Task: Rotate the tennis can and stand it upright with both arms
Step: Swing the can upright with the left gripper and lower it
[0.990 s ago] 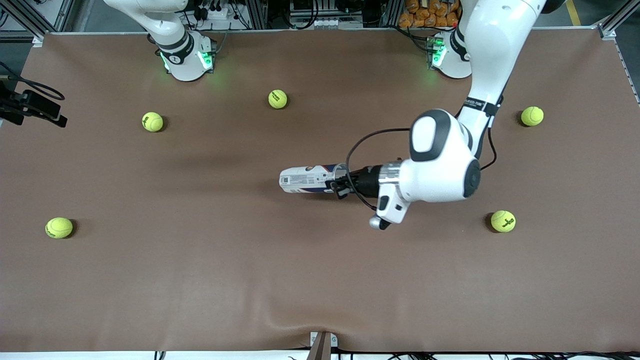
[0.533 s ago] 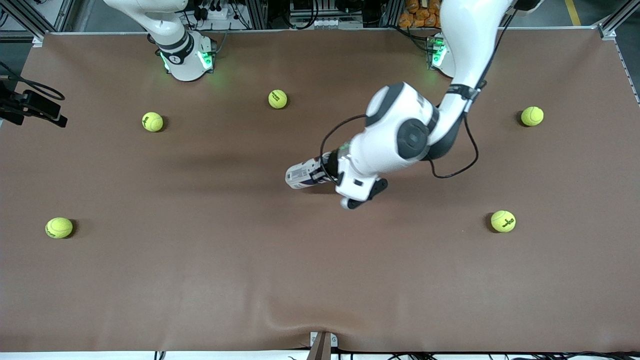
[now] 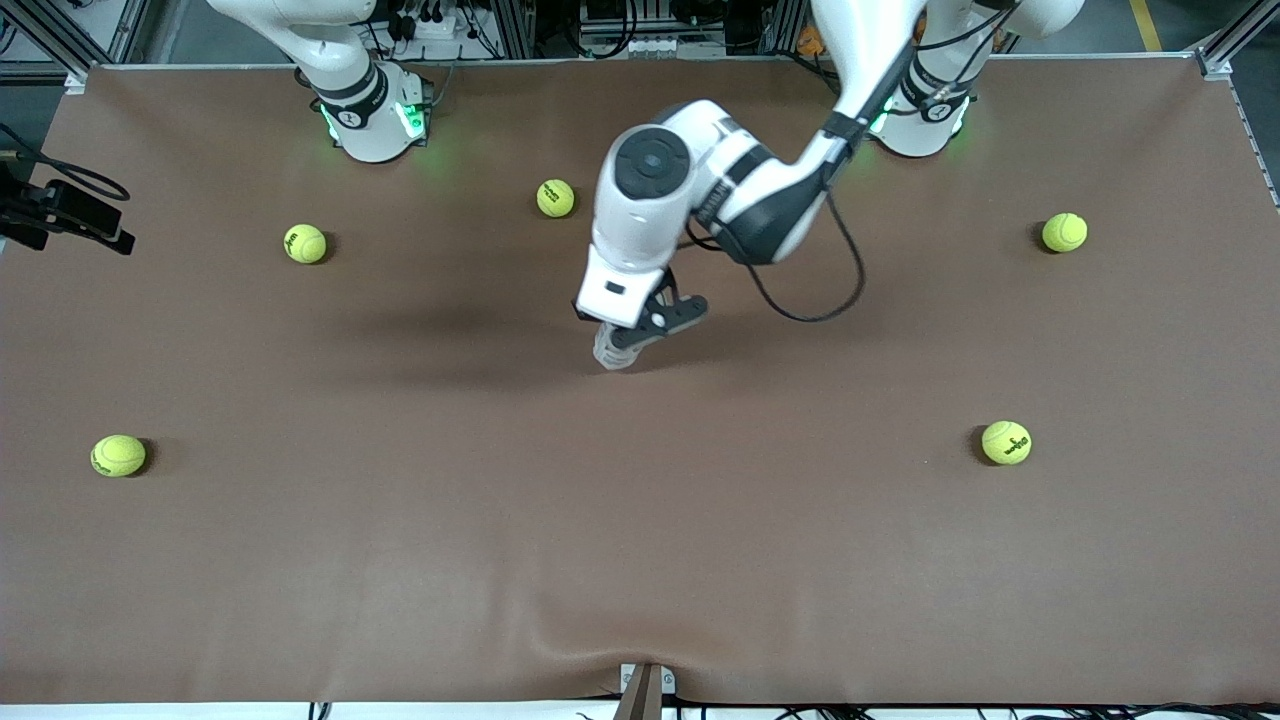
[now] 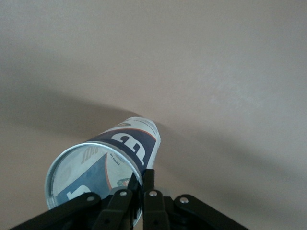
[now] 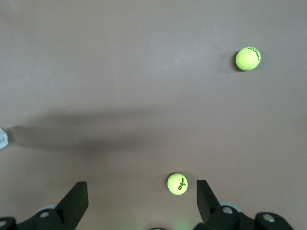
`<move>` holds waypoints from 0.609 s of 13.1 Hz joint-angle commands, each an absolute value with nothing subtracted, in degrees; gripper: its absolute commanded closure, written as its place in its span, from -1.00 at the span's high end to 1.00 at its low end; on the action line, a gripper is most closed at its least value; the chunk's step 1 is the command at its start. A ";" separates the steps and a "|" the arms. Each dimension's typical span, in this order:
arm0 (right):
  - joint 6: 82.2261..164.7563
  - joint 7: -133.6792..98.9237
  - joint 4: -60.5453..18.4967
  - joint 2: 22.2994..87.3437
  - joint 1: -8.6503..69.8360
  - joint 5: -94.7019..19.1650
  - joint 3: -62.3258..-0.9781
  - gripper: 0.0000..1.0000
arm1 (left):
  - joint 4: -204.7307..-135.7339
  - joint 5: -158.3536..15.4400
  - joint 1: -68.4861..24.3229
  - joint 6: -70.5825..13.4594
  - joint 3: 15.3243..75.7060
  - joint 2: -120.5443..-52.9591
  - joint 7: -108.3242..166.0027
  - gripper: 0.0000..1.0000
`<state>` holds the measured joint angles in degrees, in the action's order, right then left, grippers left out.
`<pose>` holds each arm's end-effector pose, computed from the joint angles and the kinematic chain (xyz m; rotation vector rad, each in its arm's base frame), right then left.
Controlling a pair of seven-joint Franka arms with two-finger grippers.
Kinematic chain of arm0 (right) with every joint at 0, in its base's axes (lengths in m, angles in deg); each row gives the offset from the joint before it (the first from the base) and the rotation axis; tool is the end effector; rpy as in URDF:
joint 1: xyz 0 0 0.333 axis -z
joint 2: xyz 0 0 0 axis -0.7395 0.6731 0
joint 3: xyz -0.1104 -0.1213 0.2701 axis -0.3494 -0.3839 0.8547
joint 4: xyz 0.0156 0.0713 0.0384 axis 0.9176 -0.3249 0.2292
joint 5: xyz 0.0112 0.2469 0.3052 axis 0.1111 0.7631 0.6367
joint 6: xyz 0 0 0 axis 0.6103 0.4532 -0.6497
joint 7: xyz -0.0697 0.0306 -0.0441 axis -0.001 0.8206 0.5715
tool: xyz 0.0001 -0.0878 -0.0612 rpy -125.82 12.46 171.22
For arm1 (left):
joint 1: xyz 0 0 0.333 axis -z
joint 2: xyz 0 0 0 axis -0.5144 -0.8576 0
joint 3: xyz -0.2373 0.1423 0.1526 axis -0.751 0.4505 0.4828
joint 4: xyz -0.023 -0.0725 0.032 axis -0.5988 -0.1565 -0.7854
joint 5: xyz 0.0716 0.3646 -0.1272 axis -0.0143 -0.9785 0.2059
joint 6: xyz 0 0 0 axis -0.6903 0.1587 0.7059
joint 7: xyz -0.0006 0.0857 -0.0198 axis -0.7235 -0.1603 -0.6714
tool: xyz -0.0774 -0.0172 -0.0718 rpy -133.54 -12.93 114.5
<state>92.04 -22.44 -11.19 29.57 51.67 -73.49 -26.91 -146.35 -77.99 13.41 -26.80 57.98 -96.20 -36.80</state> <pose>0.5326 -0.0413 0.6404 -3.1140 0.1257 0.0889 0.4806 -0.5538 0.3875 2.9577 0.6308 -0.0698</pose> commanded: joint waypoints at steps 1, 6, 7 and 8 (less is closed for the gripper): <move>91.37 -21.88 -10.68 29.60 52.35 -72.50 -26.55 1.00 | -142.43 -81.15 18.50 -24.60 62.07 -98.21 -37.22 -1.00; 91.37 -21.88 -10.68 29.60 52.35 -72.50 -26.55 1.00 | -141.89 -81.33 23.36 -22.50 67.09 -99.10 -36.87 -1.00; 91.37 -21.88 -10.68 29.60 52.35 -72.50 -26.55 1.00 | -141.89 -81.33 23.45 -22.14 67.01 -99.45 -36.69 -1.00; 91.37 -21.88 -10.68 29.60 52.35 -72.50 -26.55 1.00 | -141.71 -81.33 23.62 -22.14 67.00 -99.80 -36.61 -1.00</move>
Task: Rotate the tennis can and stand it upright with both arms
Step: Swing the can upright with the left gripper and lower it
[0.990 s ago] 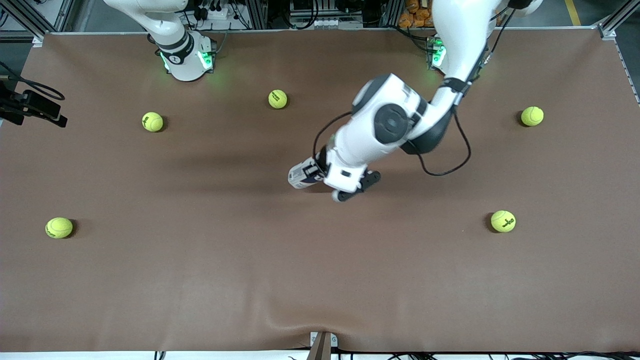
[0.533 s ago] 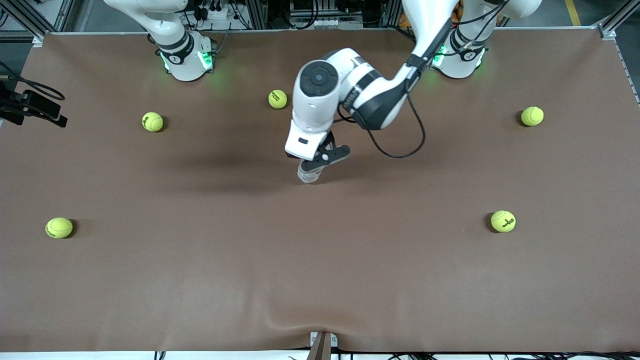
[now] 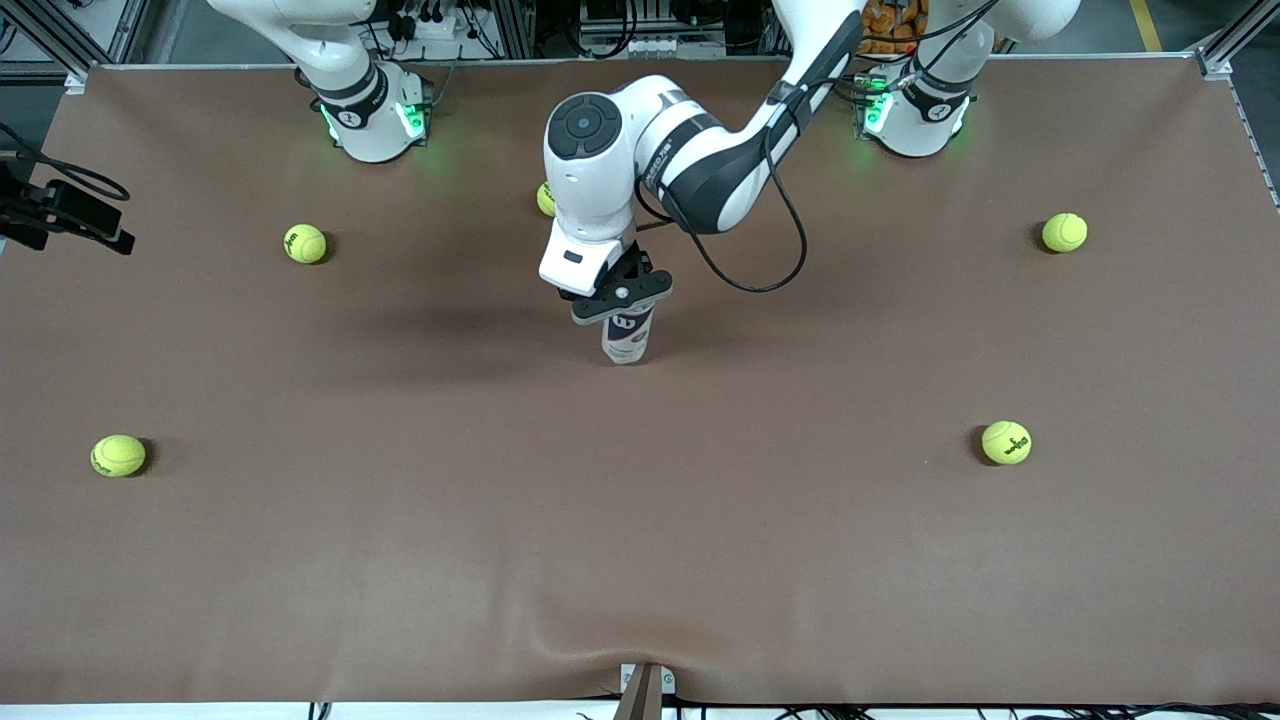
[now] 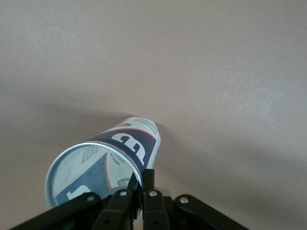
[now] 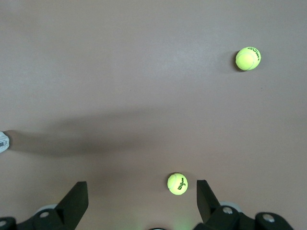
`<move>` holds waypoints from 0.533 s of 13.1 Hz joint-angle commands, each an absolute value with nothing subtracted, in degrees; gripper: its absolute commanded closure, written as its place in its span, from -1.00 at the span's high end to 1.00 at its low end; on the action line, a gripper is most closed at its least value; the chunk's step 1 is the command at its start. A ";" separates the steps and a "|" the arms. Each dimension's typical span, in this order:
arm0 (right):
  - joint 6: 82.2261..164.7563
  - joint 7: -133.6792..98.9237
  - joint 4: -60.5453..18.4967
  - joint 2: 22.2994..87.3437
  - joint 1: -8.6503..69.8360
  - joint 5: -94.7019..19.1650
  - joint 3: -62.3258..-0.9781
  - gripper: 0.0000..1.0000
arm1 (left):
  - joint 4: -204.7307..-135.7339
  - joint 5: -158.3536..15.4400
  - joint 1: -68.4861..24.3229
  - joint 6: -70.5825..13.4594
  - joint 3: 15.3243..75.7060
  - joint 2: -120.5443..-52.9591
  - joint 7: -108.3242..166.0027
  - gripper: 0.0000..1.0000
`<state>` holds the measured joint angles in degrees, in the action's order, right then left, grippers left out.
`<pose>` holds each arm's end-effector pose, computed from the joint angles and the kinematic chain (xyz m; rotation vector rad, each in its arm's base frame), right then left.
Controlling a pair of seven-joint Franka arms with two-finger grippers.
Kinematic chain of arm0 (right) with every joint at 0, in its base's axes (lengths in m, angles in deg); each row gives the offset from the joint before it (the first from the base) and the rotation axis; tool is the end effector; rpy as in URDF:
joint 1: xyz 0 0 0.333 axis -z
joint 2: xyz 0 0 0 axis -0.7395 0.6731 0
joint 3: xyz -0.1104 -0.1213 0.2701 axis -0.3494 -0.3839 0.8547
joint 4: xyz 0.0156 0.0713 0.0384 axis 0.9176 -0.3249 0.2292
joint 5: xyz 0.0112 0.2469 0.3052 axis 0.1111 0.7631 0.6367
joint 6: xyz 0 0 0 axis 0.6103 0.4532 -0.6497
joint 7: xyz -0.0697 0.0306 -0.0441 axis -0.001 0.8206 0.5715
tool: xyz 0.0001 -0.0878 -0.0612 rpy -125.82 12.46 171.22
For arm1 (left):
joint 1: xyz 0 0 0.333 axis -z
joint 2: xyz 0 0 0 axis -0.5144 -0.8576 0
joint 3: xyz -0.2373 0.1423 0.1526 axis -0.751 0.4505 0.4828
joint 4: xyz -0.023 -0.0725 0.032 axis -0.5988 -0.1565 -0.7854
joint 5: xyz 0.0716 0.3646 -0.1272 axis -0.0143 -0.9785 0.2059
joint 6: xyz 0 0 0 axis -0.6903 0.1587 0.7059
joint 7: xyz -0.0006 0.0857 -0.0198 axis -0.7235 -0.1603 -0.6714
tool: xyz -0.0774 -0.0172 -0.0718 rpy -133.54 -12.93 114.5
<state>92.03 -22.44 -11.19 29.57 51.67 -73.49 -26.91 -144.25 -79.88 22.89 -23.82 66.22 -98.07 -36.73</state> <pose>0.5326 -0.0413 0.6403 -3.1140 0.1257 0.0892 0.4527 -0.5796 0.3748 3.0740 0.5511 0.0445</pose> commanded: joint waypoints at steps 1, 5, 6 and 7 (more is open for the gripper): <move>91.28 -21.88 -10.68 29.60 52.35 -72.50 -26.55 1.00 | -141.19 -81.33 23.89 -22.23 67.00 -100.85 -36.60 -1.00; 91.28 -21.88 -10.77 29.60 52.35 -72.50 -26.55 1.00 | -140.39 -81.24 23.98 -22.84 66.92 -101.21 -36.60 -0.84; 91.37 -21.88 -10.77 29.60 52.35 -72.50 -26.55 1.00 | -140.39 -81.24 23.98 -23.02 66.92 -101.21 -36.60 -0.27; 91.37 -21.88 -10.77 29.60 52.35 -72.50 -26.55 1.00 | -140.48 -81.33 23.98 -23.02 67.18 -101.03 -36.43 0.99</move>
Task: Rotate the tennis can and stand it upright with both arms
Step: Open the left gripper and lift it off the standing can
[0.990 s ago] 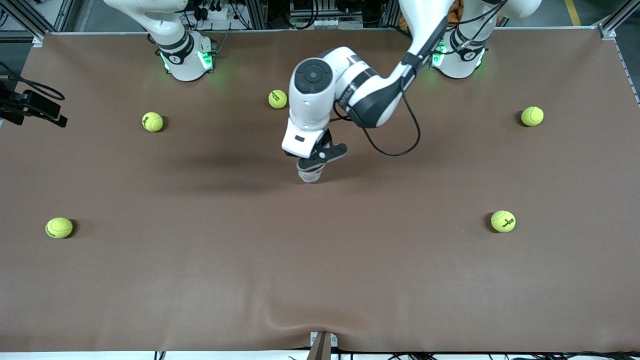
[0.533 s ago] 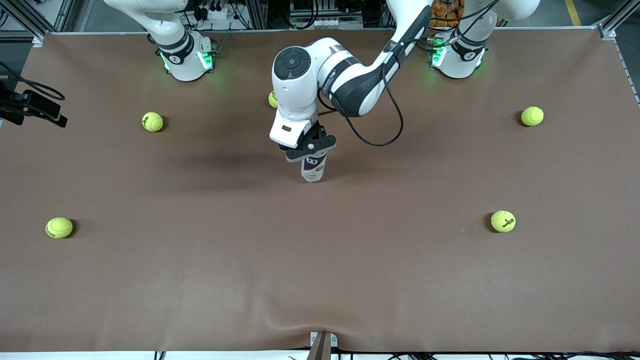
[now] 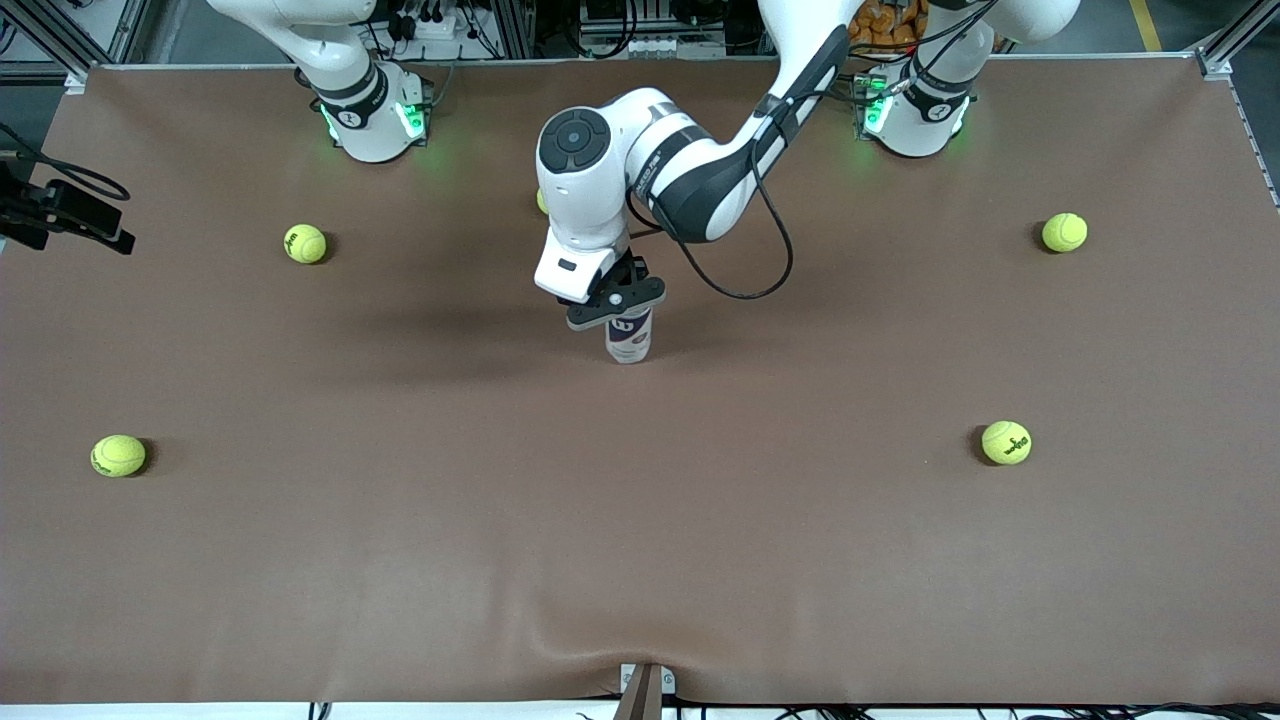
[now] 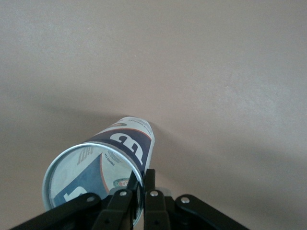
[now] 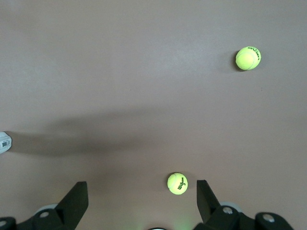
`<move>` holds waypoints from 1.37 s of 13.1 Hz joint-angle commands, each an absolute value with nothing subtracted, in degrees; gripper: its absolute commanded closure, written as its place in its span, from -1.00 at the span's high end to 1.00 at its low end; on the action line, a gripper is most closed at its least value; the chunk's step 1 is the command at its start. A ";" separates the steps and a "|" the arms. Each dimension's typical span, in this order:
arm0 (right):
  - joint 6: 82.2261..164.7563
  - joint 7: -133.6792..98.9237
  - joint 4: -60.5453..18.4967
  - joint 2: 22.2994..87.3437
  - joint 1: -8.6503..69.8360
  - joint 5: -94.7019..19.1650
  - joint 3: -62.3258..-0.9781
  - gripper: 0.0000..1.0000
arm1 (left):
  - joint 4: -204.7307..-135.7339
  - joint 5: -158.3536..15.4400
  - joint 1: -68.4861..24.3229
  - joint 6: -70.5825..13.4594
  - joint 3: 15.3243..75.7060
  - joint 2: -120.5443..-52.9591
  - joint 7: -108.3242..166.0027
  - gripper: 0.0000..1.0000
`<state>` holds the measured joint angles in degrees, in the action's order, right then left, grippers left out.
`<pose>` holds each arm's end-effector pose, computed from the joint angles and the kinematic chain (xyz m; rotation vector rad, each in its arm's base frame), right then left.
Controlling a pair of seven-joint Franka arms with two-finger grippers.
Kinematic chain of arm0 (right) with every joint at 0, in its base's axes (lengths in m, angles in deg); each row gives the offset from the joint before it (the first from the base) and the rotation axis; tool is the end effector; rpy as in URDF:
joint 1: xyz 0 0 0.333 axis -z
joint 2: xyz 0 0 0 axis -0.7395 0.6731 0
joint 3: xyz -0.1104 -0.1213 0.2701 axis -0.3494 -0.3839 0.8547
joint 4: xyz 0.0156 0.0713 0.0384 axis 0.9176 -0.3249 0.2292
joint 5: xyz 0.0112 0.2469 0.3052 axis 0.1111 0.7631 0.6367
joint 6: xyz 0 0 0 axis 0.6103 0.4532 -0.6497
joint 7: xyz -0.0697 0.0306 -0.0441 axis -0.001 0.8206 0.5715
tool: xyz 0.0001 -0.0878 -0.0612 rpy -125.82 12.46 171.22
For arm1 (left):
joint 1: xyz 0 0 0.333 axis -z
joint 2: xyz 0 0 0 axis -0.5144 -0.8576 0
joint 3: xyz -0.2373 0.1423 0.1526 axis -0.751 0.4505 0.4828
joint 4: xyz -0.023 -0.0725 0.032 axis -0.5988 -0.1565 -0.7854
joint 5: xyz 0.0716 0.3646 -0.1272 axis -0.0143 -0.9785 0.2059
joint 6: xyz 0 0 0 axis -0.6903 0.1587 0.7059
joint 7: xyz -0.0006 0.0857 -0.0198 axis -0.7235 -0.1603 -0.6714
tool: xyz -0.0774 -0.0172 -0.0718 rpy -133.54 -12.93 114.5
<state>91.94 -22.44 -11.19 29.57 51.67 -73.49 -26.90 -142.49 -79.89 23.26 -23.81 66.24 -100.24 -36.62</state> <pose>0.5325 -0.0412 0.6402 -3.1138 0.1254 0.0916 0.4526 -0.5876 0.3615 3.0836 0.5384 0.0415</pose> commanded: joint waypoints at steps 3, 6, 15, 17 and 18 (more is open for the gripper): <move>91.37 -21.88 -10.77 29.60 52.26 -72.50 -26.55 1.00 | -140.48 -81.24 23.89 -22.85 66.74 -100.16 -36.34 1.00; 91.28 -21.88 -10.77 29.60 52.26 -72.50 -26.55 1.00 | -140.66 -81.06 23.45 -20.66 66.74 -96.30 -36.08 1.00; 91.37 -21.88 -10.77 29.69 52.26 -72.50 -26.55 1.00 | -141.80 -81.23 10.46 -5.90 66.92 -78.99 -31.71 1.00; 91.37 -21.88 -10.77 29.69 52.26 -72.50 -26.55 1.00 | -141.89 -81.24 4.94 -2.21 67.00 -76.43 -22.59 1.00; 91.37 -21.88 -10.77 29.69 52.26 -72.50 -26.55 1.00 | -141.89 -81.24 1.51 -0.62 67.00 -75.47 -17.84 1.00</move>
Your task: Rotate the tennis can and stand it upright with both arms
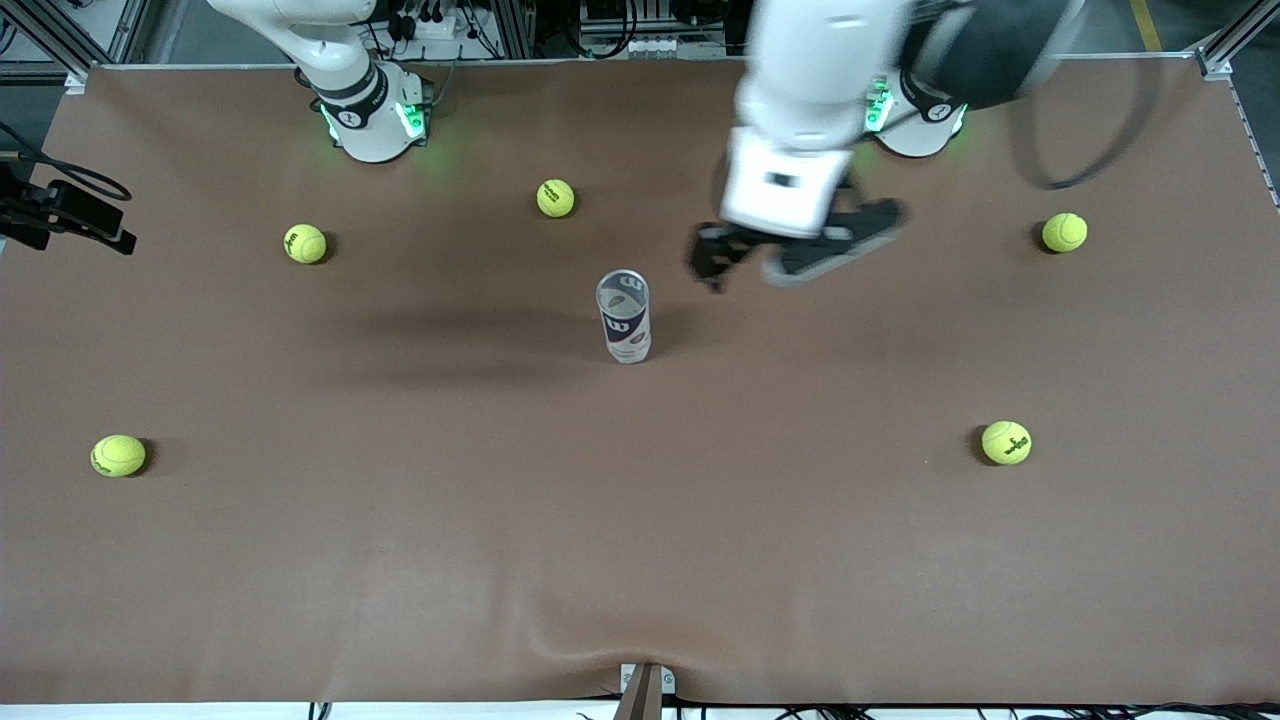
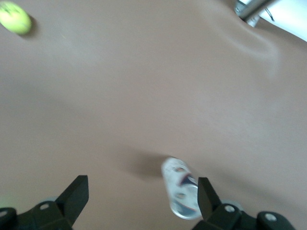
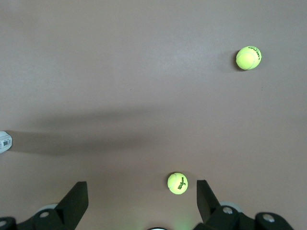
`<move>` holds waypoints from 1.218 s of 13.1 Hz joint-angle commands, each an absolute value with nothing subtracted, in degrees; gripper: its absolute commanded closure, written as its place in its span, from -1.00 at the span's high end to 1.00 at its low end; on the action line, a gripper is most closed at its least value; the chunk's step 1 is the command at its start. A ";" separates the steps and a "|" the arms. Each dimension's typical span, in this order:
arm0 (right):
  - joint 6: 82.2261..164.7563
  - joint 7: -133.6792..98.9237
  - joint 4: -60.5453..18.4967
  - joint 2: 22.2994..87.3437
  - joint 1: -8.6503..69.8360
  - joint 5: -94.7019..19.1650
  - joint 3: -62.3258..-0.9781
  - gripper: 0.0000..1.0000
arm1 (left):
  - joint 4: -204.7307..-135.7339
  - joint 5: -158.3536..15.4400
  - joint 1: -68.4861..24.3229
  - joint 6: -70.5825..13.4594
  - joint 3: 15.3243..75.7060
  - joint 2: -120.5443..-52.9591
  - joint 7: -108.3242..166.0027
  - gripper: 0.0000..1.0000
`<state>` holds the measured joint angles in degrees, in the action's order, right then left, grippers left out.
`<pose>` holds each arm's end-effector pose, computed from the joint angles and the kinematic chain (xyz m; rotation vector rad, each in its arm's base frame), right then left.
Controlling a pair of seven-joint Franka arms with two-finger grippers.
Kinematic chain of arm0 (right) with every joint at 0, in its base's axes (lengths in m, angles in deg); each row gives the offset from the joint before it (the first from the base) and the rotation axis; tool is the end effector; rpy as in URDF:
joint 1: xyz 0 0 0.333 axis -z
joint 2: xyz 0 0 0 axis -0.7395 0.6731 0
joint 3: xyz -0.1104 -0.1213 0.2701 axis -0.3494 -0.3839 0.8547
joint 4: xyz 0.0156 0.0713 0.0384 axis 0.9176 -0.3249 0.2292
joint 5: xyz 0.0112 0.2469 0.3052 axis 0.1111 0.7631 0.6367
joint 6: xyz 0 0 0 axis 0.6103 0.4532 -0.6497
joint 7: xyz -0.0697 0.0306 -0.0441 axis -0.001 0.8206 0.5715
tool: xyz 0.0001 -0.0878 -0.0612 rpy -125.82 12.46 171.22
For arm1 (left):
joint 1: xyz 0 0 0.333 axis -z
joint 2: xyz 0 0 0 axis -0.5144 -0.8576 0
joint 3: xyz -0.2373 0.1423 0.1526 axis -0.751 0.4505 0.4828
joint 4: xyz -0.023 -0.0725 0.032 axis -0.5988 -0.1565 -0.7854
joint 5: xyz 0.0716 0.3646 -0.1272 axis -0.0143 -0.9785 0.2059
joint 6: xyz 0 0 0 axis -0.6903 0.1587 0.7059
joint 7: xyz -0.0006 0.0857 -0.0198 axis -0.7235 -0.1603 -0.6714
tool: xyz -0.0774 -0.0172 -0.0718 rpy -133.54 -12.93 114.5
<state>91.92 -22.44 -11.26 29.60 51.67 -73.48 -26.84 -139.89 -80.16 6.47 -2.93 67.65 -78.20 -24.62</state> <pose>0.5326 -0.0406 0.6393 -3.1136 0.1237 0.0949 0.5341 -0.3637 0.6197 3.0058 0.6980 0.1097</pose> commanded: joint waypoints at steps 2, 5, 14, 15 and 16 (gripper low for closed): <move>91.37 -21.88 -10.77 29.69 52.26 -72.50 -26.47 1.00 | -141.89 -81.24 -4.38 1.84 66.92 -74.41 -10.27 1.00; 91.37 -21.88 -10.77 29.69 52.26 -72.50 -26.55 1.00 | -142.67 -81.33 -11.34 4.40 66.92 -73.44 -1.92 1.00; 87.94 -21.54 -9.54 29.07 52.61 -72.50 -26.73 1.00 | -156.80 -81.24 -25.06 1.25 66.39 -63.96 22.88 1.00; 87.94 -21.36 -9.54 29.07 52.44 -72.50 -26.64 1.00 | -159.70 -81.24 -25.33 0.02 66.39 -62.12 23.77 1.00; 87.94 -21.18 -9.54 29.16 52.35 -72.42 -26.56 1.00 | -161.73 -81.33 -25.42 -0.51 65.87 -60.88 23.86 1.00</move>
<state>88.83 -22.13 -10.14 29.46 51.68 -73.48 -27.10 -154.03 -80.24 -24.80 2.51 67.48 -66.24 22.74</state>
